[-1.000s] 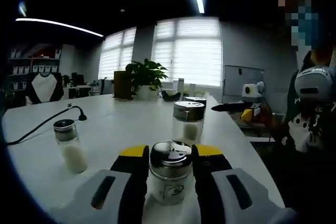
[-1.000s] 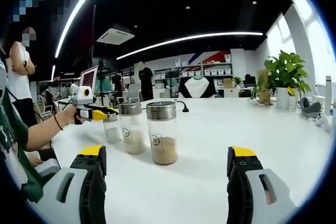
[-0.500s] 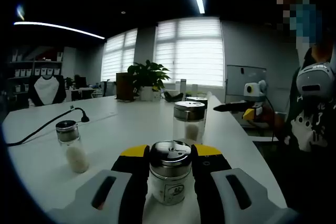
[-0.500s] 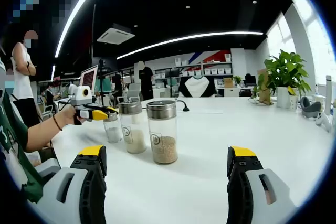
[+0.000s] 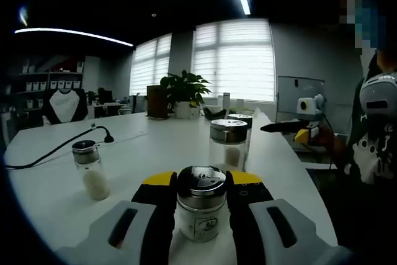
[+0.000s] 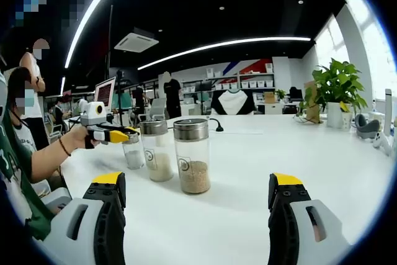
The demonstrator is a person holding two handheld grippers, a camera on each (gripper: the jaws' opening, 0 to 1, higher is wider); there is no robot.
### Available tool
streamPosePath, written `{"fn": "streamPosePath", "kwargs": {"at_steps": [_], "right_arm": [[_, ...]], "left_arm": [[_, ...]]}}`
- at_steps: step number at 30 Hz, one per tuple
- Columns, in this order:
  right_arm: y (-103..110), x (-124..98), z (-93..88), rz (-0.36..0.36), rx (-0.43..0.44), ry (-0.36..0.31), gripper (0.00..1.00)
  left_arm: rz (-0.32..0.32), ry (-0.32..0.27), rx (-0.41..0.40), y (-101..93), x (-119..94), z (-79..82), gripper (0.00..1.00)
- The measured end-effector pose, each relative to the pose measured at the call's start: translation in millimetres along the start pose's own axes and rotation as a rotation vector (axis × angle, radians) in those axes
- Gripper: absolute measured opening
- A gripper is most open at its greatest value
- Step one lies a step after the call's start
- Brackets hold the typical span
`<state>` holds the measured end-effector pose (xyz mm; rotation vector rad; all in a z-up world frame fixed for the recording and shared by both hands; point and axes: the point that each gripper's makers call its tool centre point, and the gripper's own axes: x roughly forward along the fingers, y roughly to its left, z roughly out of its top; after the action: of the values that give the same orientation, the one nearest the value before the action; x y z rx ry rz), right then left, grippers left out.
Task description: Rotate the seasoning bottle until the label or dispensing opening points toward the visible target arrow and the bottle remains upright within the marked orientation range
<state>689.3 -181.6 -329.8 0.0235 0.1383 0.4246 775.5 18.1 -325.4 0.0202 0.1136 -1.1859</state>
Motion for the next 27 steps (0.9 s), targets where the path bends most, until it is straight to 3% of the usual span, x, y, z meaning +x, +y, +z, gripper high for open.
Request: {"fn": "streamPosePath", "kwargs": {"at_steps": [12, 27], "right_arm": [[1, 1, -0.3, 0.003, -0.001, 0.005, 0.98], [2, 1, -0.1, 0.003, 0.002, 0.004, 0.98]], "left_arm": [[0.127, -0.022, -0.033, 13.9, -2, 0.4, 0.33], [0.255, -0.018, -0.027, 15.8, -2, 0.3, 0.33]]}}
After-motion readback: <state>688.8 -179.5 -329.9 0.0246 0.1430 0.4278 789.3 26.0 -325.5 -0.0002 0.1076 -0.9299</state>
